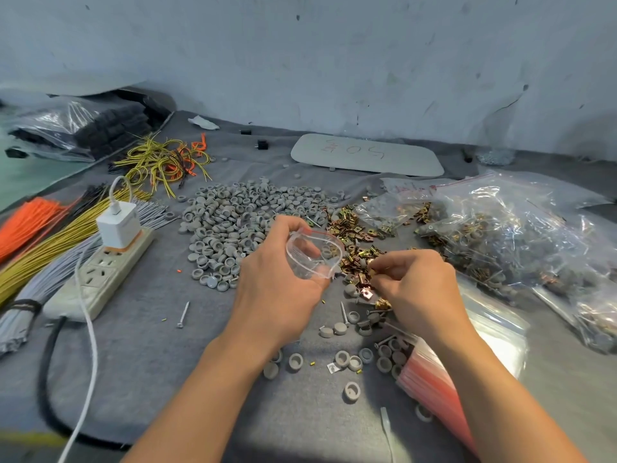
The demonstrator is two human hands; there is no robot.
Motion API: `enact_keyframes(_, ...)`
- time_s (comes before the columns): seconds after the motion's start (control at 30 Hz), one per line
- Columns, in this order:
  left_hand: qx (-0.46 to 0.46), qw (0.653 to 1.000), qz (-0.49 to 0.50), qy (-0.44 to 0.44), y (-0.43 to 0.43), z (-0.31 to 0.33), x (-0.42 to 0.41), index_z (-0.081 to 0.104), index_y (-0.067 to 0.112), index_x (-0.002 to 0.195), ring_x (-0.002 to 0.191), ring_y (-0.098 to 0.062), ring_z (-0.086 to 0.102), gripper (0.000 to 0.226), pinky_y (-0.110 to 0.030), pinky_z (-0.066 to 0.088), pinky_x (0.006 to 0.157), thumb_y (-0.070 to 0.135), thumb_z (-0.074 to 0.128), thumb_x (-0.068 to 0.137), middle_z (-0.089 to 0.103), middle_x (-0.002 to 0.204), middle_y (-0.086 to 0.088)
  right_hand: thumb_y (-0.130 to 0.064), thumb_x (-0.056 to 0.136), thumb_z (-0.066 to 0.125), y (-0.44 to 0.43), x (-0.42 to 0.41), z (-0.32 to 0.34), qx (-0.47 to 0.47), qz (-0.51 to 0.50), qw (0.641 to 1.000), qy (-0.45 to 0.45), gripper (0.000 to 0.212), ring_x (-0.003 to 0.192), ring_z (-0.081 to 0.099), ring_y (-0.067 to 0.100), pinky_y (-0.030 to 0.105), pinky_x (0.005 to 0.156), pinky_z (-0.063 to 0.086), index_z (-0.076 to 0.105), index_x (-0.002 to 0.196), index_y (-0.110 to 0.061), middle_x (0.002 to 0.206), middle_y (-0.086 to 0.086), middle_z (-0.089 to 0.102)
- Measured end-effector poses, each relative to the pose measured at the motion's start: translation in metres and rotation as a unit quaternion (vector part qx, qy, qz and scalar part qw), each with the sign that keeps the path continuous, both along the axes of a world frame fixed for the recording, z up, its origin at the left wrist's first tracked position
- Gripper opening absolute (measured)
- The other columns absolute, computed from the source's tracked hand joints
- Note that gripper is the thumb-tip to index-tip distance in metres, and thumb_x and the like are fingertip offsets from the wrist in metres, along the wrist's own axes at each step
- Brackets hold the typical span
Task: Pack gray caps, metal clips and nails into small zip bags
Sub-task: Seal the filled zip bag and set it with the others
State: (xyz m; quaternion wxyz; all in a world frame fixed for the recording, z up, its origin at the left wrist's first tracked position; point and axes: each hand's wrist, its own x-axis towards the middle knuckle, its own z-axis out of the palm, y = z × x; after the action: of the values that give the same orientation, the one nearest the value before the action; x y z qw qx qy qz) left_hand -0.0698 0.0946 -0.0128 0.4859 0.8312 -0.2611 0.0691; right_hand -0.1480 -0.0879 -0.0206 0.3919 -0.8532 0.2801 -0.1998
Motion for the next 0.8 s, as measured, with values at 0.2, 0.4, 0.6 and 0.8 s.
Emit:
enact_keyframes(0.2,-0.005,1.0,-0.005,0.007,0.0,0.002,-0.003,0.045,0.052,0.105,0.046,0.001,0.055,0.047,-0.024,0.041,0.051,0.039,0.081,0.078,0.069,0.098,0.028,-0.003,0.089,0.069,0.0,-0.001,0.001,-0.017,-0.008,1.0,0.018,0.05,0.079,0.07,-0.001,0.021,0.077,0.055,0.069,0.13,-0.031,0.088,-0.012,0.079)
enact_keyframes(0.4,-0.002,1.0,-0.005,0.01,0.0,0.004,-0.004,0.044,0.052,0.106,0.045,0.001,0.055,0.047,-0.024,0.043,0.05,0.039,0.08,0.078,0.068,0.1,0.031,-0.004,0.092,0.065,-0.003,-0.002,0.0,-0.017,-0.004,1.0,0.0,0.048,0.068,0.066,-0.012,0.003,0.056,0.043,0.067,0.13,-0.033,0.099,-0.015,0.078)
enact_keyframes(0.6,0.019,1.0,-0.006,0.001,-0.001,0.003,-0.004,0.044,0.053,0.104,0.057,0.005,0.06,0.05,-0.012,0.038,0.05,0.036,0.084,0.079,0.068,0.096,0.029,-0.004,0.088,0.074,-0.001,-0.005,0.008,0.104,-0.024,0.98,-0.167,0.023,0.073,0.077,0.011,0.036,0.076,0.065,0.079,0.093,-0.026,0.08,-0.009,0.079)
enact_keyframes(0.8,0.045,0.999,-0.011,-0.011,-0.009,-0.001,-0.006,0.042,0.054,0.106,0.074,0.007,0.061,0.051,-0.009,0.04,0.057,0.04,0.083,0.078,0.07,0.092,0.025,0.001,0.078,0.084,0.021,-0.01,0.021,0.184,0.078,0.941,-0.273,0.021,0.065,0.075,0.025,0.031,0.062,0.062,0.083,0.084,-0.019,0.073,0.007,0.078)
